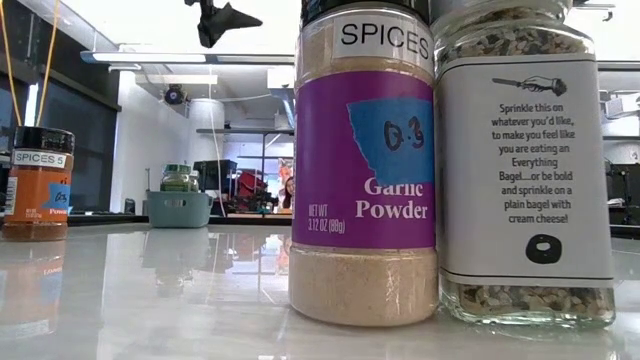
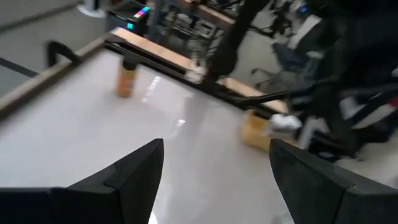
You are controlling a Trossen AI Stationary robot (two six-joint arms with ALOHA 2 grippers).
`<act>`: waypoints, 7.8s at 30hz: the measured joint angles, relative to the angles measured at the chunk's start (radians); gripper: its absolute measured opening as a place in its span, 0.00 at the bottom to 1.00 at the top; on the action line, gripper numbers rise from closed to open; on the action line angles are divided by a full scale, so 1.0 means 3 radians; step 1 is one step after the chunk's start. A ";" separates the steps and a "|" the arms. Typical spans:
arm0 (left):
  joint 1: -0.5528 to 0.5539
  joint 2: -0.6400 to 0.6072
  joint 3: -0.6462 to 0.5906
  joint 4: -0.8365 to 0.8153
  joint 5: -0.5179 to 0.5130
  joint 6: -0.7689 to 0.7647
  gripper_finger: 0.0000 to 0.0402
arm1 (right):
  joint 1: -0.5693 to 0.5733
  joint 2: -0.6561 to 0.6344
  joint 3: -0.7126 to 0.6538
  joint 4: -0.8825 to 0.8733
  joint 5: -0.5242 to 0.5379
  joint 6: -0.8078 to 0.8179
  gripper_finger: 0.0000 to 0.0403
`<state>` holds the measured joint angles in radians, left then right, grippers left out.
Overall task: Sort spices by type
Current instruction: Put the white seasoning bottle into the yellow bin
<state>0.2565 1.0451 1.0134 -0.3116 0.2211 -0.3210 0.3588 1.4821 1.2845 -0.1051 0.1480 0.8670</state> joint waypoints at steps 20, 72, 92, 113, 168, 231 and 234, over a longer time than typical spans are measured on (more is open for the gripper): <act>-0.1310 0.0000 0.0000 0.0059 -0.1633 -0.0579 0.69 | 0.0598 0.1580 0.2287 -0.3005 -0.0465 -0.1488 0.66; -0.1358 0.0000 0.0000 -0.0252 -0.1659 -0.0229 0.69 | 0.0735 0.2449 0.2265 -0.3362 -0.0324 -0.0859 0.65; -0.1358 0.0000 0.0000 -0.0270 -0.1722 -0.0021 0.69 | 0.0754 0.2339 0.2848 -0.4670 0.0095 -0.1456 0.49; -0.1358 0.0001 -0.0003 -0.0312 -0.1798 0.0062 0.69 | 0.0834 0.2273 0.3417 -0.4452 0.1306 -0.5030 0.49; -0.1359 0.0000 -0.0003 -0.0609 -0.2079 0.0152 0.69 | -0.0081 0.1990 0.3468 -0.4912 -0.0441 0.1413 0.49; -0.1355 0.0000 -0.0001 -0.0496 -0.2171 -0.0058 0.69 | 0.1272 -0.0199 -0.0622 -0.3762 -0.0671 0.4265 0.49; -0.1355 0.0000 -0.0001 -0.0497 -0.2169 -0.0057 0.69 | 0.1272 -0.0199 -0.0714 -0.3612 -0.0685 0.4266 0.49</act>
<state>-0.1501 1.0451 1.0130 -0.4606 -0.4297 -0.3382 0.7403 1.4223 1.0704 -1.1886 -0.0576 2.1467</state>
